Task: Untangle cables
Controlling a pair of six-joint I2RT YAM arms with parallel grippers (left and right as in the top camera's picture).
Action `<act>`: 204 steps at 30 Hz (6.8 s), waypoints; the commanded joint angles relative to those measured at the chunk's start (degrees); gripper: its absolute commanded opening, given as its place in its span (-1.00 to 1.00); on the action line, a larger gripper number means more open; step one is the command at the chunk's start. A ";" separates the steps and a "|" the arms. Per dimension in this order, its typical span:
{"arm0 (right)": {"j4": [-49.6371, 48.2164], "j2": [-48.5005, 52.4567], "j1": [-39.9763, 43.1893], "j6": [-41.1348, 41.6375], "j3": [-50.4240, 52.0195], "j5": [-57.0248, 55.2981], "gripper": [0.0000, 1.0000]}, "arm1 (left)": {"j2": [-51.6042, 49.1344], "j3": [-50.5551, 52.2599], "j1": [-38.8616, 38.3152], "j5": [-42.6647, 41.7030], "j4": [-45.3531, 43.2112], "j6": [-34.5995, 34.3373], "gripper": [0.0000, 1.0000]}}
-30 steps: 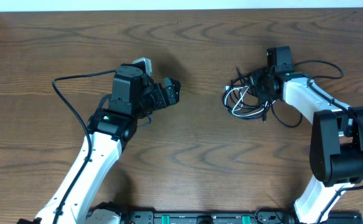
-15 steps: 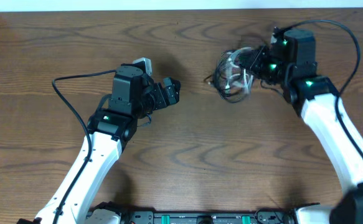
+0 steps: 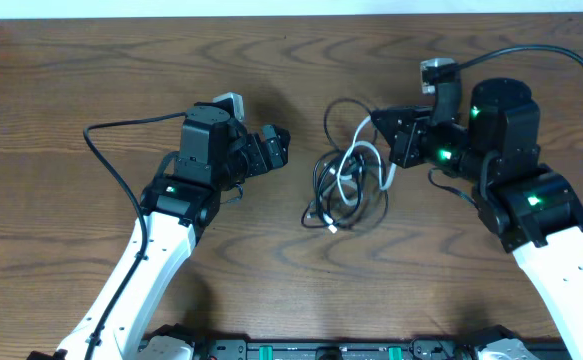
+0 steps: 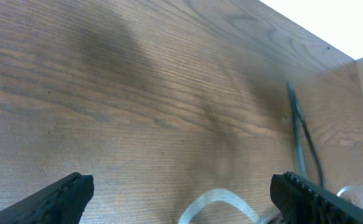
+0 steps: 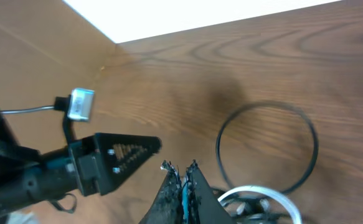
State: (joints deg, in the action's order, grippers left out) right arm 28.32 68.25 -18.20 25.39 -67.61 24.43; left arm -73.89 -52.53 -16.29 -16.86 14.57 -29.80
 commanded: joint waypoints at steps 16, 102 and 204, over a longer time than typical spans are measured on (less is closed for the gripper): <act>16.72 14.49 -0.02 -2.27 0.13 -6.80 -0.25 | -0.22 -1.42 -0.07 -0.63 -0.04 0.57 0.94; 20.94 34.40 -11.21 44.35 1.66 -5.55 -0.63 | -0.22 -1.42 -0.07 -0.63 -0.02 0.57 0.94; 15.82 33.16 -9.97 46.45 4.09 -16.79 0.11 | -0.22 -1.42 -0.07 -0.63 -0.04 0.57 0.94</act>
State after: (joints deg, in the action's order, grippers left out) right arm 44.88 101.03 -28.18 69.34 -64.58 9.43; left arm -73.89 -52.53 -16.29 -16.86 14.59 -29.80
